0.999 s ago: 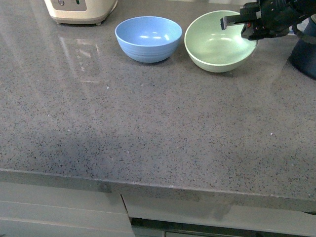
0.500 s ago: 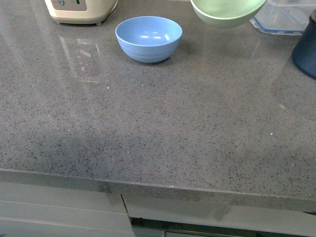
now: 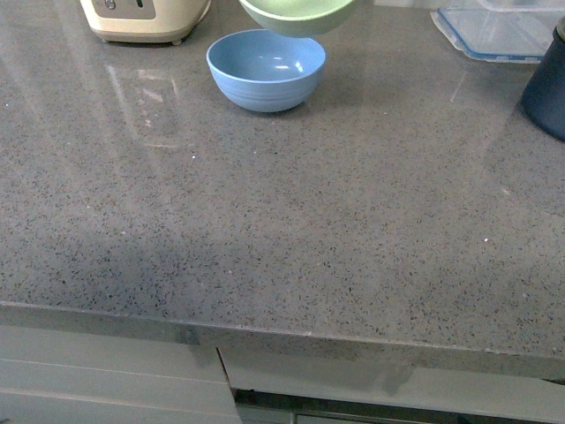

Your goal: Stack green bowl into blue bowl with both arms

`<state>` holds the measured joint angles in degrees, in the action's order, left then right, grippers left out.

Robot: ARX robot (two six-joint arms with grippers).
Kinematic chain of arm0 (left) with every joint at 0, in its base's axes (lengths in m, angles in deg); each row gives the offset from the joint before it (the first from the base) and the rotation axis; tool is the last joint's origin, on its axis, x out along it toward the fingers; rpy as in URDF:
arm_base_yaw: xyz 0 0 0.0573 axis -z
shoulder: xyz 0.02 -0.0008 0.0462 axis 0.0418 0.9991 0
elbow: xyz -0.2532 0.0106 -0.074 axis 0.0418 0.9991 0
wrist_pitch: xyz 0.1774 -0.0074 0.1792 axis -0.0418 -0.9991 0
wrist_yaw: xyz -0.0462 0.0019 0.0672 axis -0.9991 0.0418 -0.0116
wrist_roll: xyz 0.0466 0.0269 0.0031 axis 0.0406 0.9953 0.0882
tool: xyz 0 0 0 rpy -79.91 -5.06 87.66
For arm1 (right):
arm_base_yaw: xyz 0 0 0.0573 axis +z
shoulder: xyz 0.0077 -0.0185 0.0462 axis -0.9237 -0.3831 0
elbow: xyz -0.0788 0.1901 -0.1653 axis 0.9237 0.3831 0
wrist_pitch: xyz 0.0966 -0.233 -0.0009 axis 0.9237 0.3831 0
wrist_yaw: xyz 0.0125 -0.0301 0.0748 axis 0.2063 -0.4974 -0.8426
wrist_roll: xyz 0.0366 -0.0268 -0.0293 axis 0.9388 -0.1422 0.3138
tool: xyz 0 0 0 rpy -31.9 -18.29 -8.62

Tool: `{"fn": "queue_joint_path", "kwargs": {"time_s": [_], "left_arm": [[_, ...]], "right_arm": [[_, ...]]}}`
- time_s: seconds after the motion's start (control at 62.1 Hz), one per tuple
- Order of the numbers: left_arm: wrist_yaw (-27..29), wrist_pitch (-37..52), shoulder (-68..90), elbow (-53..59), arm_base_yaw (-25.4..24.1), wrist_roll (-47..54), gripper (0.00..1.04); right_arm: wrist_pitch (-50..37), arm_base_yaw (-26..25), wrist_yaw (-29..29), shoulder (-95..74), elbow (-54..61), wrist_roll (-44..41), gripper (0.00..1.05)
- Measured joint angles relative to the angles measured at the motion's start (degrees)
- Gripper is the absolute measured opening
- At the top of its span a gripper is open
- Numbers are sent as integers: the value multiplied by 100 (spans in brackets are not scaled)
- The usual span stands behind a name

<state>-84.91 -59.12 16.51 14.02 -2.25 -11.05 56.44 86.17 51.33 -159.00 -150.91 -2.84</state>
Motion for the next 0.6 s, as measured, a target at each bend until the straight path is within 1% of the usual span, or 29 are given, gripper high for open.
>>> {"fn": "queue_joint_path", "kwargs": {"time_s": [0.355,0.596], "left_arm": [[2,0,0,0,0,0,98],[0,0,0,0,0,0,98]], "right_arm": [[-2,214,33,-409,-155,13,2],[-63,264,46,-584,-238,2,2]]}}
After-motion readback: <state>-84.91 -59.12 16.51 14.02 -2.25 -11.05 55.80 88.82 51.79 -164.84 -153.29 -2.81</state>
